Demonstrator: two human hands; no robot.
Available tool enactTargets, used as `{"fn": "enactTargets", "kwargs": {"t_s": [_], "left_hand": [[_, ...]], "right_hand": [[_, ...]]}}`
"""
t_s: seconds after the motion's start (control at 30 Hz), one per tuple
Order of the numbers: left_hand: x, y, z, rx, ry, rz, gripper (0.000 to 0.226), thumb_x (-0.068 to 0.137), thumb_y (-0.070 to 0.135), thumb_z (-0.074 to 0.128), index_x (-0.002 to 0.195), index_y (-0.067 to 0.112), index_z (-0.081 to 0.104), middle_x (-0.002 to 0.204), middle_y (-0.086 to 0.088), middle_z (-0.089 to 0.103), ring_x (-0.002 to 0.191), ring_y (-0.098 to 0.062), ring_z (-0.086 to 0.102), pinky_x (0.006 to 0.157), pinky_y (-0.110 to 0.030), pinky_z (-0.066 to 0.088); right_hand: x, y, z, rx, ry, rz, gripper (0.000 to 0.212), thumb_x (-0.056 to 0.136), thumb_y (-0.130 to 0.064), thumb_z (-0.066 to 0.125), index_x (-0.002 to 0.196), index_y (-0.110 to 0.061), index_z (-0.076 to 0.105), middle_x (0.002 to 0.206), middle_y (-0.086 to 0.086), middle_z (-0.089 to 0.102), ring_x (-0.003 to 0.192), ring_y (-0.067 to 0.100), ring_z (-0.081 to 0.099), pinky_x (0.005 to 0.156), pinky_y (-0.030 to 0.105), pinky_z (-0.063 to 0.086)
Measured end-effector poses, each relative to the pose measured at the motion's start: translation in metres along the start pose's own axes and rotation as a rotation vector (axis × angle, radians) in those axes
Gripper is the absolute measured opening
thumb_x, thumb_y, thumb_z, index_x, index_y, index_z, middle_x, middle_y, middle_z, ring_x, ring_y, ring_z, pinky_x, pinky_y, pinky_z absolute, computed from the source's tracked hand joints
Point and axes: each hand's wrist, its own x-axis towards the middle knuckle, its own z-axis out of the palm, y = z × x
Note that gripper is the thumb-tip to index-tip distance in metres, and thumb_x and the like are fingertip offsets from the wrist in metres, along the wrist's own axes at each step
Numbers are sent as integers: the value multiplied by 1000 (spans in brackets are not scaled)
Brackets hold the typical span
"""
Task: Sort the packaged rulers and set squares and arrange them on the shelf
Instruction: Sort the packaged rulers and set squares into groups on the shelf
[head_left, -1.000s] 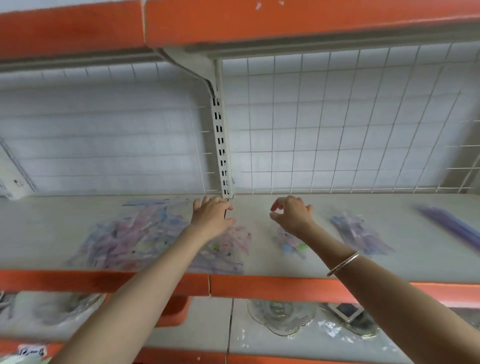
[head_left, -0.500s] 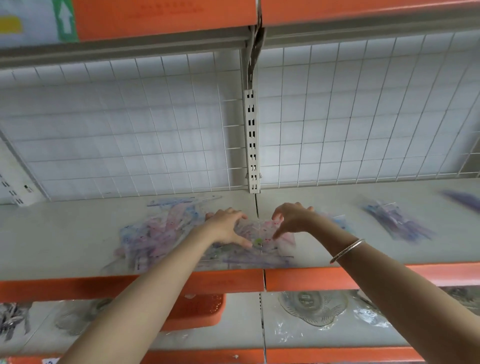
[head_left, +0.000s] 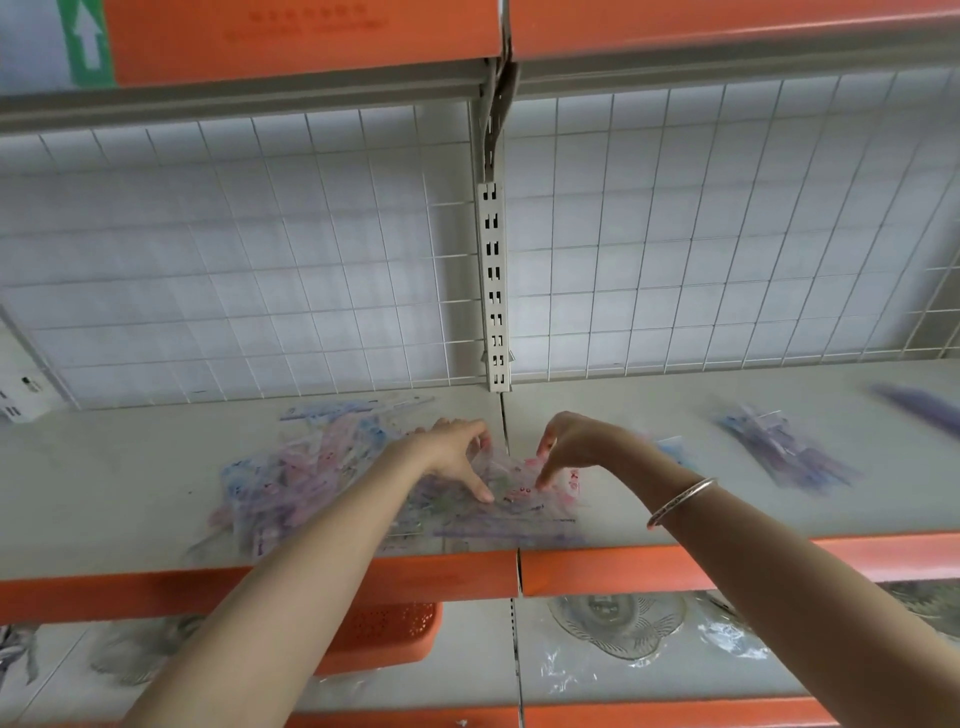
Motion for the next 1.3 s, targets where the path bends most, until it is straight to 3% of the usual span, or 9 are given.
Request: {"fn": "enactTargets", "kwargs": {"t_s": [0.1, 0.17, 0.23, 0.37, 0.5, 0.73, 0.83, 1.07, 1.3], "left_hand": [[-1, 2, -3, -90, 31, 8, 57, 66, 28, 86, 110, 19, 50, 110, 1, 51, 89, -14, 48, 64, -25, 40], [-1, 3, -4, -102, 74, 18, 59, 64, 27, 87, 112, 18, 54, 104, 3, 49, 88, -14, 48, 59, -23, 37], [0, 2, -6, -127, 112, 19, 63, 61, 30, 89, 114, 17, 57, 104, 3, 53, 90, -15, 51, 62, -23, 41], [1, -1, -8, -171, 180, 1, 63, 59, 31, 89, 112, 15, 60, 109, 4, 59, 101, -18, 57, 80, -28, 47], [7, -6, -10, -248, 186, -4, 48, 60, 27, 89, 101, 17, 66, 113, 3, 63, 108, -17, 57, 90, -33, 48], [8, -2, -21, -428, 179, 30, 45, 73, 13, 81, 113, 11, 60, 105, 5, 62, 99, -14, 57, 72, -20, 43], [10, 1, -25, -554, 208, 73, 38, 74, 6, 79, 105, 13, 59, 96, 7, 63, 95, -14, 59, 80, -26, 47], [23, 7, -28, -719, 412, 133, 42, 76, 11, 78, 116, 14, 61, 114, 0, 65, 105, -17, 61, 94, -31, 48], [28, 23, -34, -889, 531, 166, 28, 83, 11, 72, 104, 21, 58, 100, 4, 63, 90, -11, 58, 77, -21, 48]], "right_hand": [[0, -1, -2, 56, -34, -17, 49, 71, -18, 81, 114, -1, 65, 105, 7, 67, 86, 16, 60, 78, 25, 48], [0, 0, -4, 132, -32, -16, 40, 71, -9, 80, 107, -3, 63, 85, 0, 61, 68, 12, 59, 63, 21, 46], [2, 3, -6, 213, -10, -16, 35, 71, 0, 78, 101, -4, 61, 80, 0, 58, 64, 11, 59, 59, 20, 46], [8, 10, -10, 380, 16, -2, 28, 69, 6, 76, 90, -7, 62, 96, 12, 68, 90, 24, 65, 77, 32, 52], [6, 12, -11, 517, 20, 14, 25, 75, 10, 69, 98, 1, 64, 78, 8, 65, 66, 16, 61, 55, 21, 50], [9, 15, -19, 931, 39, 14, 22, 80, 15, 62, 98, 4, 59, 75, 15, 64, 62, 22, 68, 54, 26, 56], [9, 17, -22, 1074, 95, -8, 18, 80, 14, 63, 92, 1, 59, 76, 15, 63, 63, 24, 67, 54, 25, 56], [11, 16, -22, 1239, 162, 0, 20, 82, 17, 57, 90, 0, 55, 75, 17, 60, 60, 24, 65, 57, 27, 57], [20, 4, -12, 1294, 140, -23, 29, 89, 19, 44, 109, 0, 54, 86, 18, 61, 69, 29, 64, 76, 37, 55]]}}
